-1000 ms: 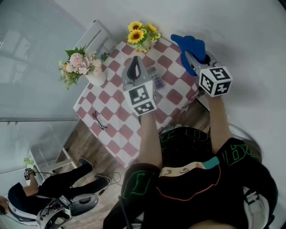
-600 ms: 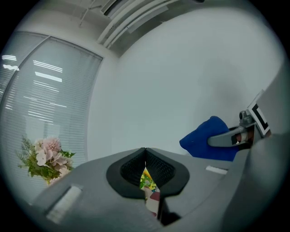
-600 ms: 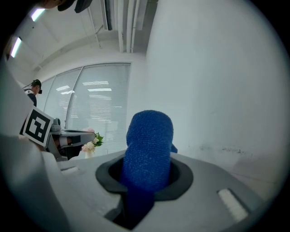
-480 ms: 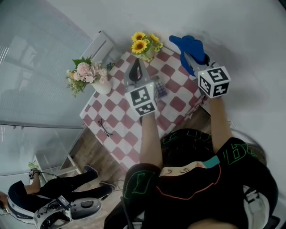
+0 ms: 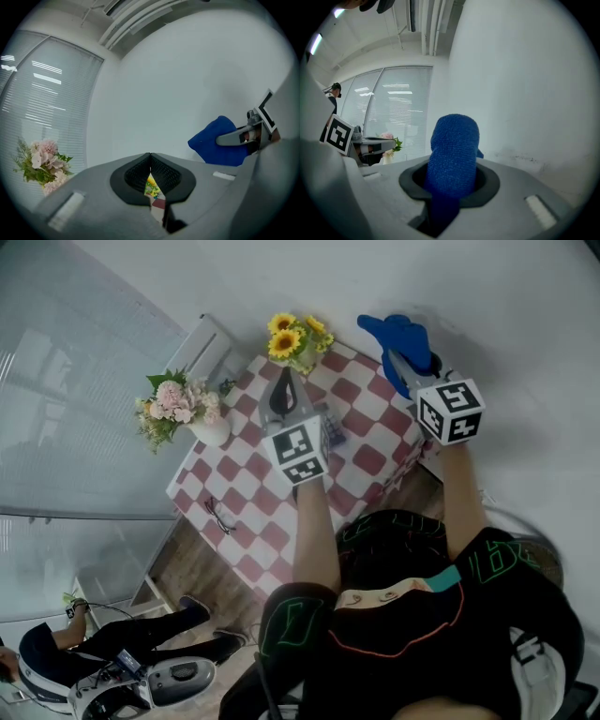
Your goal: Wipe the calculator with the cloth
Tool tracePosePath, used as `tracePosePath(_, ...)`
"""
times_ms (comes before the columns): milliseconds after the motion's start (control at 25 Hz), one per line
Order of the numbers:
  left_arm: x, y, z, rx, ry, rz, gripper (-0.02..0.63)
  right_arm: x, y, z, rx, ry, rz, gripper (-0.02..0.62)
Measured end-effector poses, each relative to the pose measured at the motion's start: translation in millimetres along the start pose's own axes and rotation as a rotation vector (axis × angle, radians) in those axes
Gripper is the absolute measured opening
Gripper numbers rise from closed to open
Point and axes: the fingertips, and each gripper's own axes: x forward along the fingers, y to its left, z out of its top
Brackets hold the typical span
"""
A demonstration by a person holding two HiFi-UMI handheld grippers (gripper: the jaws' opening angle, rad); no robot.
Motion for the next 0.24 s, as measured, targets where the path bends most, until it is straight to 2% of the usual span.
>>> tracePosePath(240, 0.5, -8.3, -0.4, -0.005, -0.014, -0.018, 0.011, -5.3, -4.7, -1.6, -0.004, -0.006, -0.011, 0.114)
